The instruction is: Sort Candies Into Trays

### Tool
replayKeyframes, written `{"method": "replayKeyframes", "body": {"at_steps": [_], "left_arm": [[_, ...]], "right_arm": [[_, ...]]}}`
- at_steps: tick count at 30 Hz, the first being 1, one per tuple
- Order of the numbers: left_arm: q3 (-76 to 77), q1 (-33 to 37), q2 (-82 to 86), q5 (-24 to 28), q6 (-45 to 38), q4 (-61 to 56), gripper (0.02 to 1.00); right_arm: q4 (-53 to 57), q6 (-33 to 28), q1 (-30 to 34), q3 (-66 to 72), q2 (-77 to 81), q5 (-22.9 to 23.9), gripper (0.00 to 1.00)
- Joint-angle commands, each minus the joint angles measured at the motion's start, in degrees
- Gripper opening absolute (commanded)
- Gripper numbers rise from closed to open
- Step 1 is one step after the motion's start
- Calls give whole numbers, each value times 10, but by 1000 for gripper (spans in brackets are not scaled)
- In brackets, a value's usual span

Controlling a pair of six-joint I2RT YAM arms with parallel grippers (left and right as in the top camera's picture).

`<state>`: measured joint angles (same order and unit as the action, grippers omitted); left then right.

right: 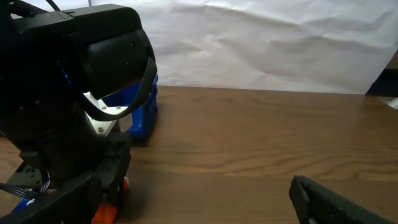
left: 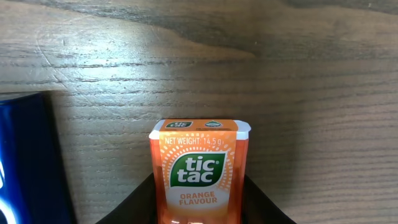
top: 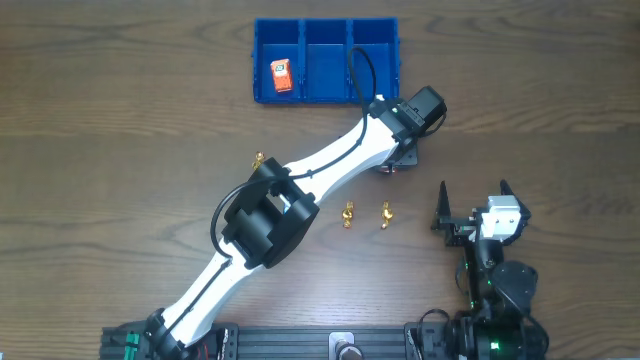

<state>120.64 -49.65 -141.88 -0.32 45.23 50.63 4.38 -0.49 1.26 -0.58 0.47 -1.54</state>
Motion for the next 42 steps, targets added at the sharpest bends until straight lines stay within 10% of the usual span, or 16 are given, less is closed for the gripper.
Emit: {"method": "replayKeyframes", "body": {"at_steps": [1, 9, 17, 36, 42], "left_arm": [[19, 4, 55, -57, -1, 6, 303], [106, 127, 193, -161, -164, 15, 312], [97, 267, 155, -65, -220, 63, 308], [88, 301, 73, -1, -260, 43, 334], [88, 306, 76, -3, -261, 41, 647]], "right_arm": [[3, -5, 0, 1, -3, 1, 998], [3, -5, 0, 1, -3, 1, 998], [3, -5, 0, 1, -3, 1, 998], [3, -5, 0, 1, -3, 1, 998], [3, -5, 0, 1, -3, 1, 998]]}}
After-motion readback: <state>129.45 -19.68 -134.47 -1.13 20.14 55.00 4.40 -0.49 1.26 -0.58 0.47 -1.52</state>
